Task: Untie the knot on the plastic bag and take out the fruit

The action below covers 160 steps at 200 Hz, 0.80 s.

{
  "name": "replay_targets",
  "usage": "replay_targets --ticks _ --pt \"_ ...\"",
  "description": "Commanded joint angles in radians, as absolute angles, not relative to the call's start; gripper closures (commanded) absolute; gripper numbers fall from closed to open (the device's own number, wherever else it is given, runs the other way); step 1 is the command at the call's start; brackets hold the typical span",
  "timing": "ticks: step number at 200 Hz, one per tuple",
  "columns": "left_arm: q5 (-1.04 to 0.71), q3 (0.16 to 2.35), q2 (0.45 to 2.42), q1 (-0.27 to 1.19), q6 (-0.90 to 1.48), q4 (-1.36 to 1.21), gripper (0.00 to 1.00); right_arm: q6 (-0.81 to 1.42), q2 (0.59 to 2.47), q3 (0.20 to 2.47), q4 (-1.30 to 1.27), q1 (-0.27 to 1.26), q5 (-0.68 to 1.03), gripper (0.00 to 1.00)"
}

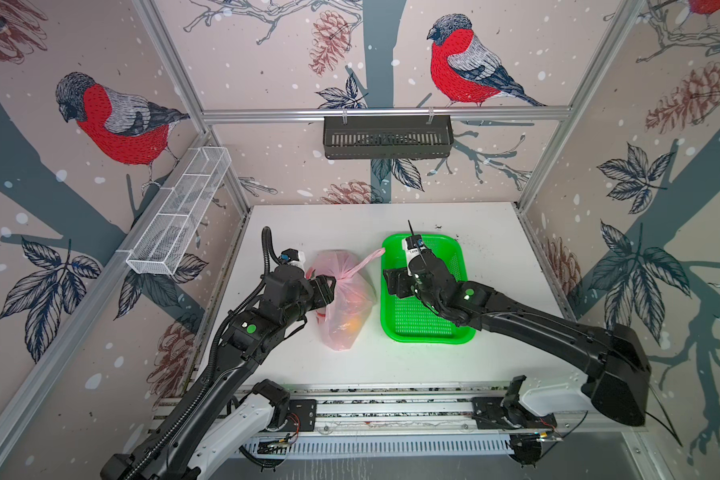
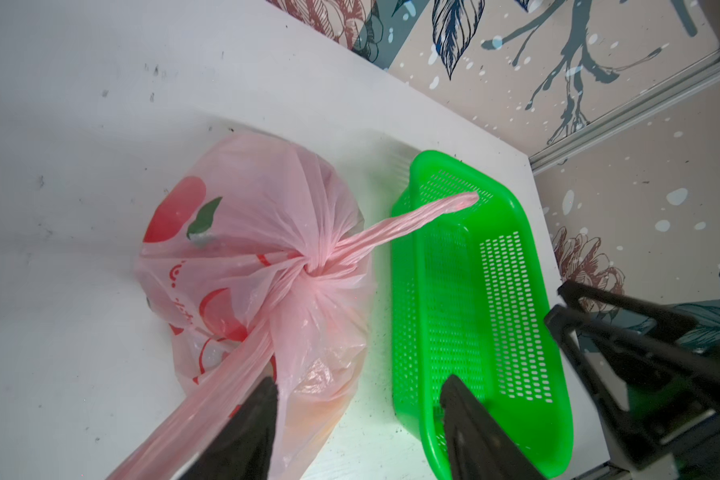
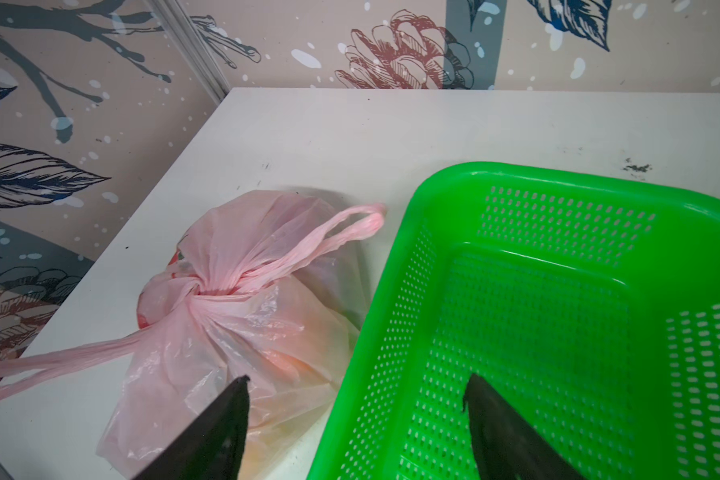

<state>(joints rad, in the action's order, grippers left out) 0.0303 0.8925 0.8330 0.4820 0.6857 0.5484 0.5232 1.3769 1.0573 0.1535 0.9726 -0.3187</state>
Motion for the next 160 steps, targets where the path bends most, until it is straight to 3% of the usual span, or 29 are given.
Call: replay_targets --ticks 1,54,133,160 --pt "0.108 0.971 0.892 0.482 0.609 0.637 0.33 0.498 1.419 1.079 0.074 1.018 -0.345 0.19" --pt "-0.032 1.131 1.196 0.320 0.434 0.603 0.25 0.439 1.633 1.223 0.071 1.115 -0.323 0.19" --pt "-0.231 1.370 1.629 0.270 0.296 0.651 0.25 0.415 1.836 1.327 0.050 1.144 -0.248 0.17" --pt "-0.247 1.393 1.740 0.270 0.280 0.654 0.32 0.433 1.896 1.347 0.022 1.143 -0.205 0.18"
